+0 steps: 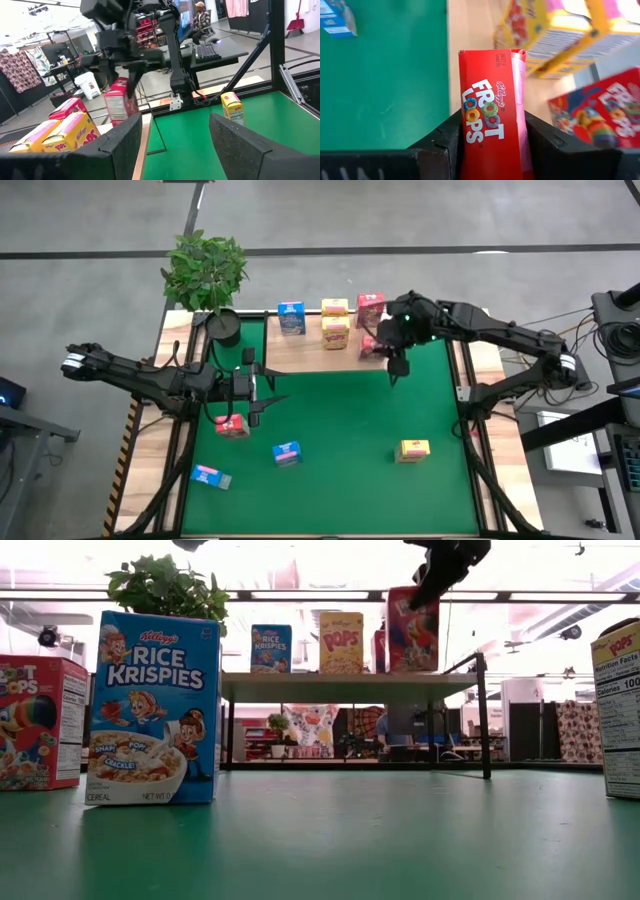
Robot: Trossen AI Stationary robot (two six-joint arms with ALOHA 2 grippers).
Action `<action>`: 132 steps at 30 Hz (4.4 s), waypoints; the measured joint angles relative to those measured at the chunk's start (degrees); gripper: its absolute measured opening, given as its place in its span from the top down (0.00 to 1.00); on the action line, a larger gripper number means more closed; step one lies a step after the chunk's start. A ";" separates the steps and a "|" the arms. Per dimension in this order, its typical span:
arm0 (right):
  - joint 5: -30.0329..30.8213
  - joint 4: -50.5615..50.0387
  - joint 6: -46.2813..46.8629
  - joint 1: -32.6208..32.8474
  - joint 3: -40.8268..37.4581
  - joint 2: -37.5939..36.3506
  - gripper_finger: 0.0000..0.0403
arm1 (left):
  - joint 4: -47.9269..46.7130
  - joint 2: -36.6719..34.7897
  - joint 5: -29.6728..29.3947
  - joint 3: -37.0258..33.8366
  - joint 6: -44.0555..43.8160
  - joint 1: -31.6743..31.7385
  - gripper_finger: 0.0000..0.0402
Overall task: Stack cereal on shelf
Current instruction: Put the right red cereal box on the shelf aligned with the other red cereal box, then put the right blue cereal box on the shelf aligned with the other blue cereal box
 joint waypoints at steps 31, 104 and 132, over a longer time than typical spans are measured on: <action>-12.90 3.00 -9.48 -13.09 2.19 6.95 0.64 | -0.09 0.00 -0.02 0.00 0.00 0.00 0.46; -12.08 47.77 10.06 23.24 -28.11 -2.24 0.58 | -51.44 24.57 0.50 29.09 -50.95 -15.81 0.46; -12.08 47.56 11.19 25.12 -27.80 -2.29 0.58 | -68.43 42.97 -1.52 39.19 -57.18 -18.99 0.29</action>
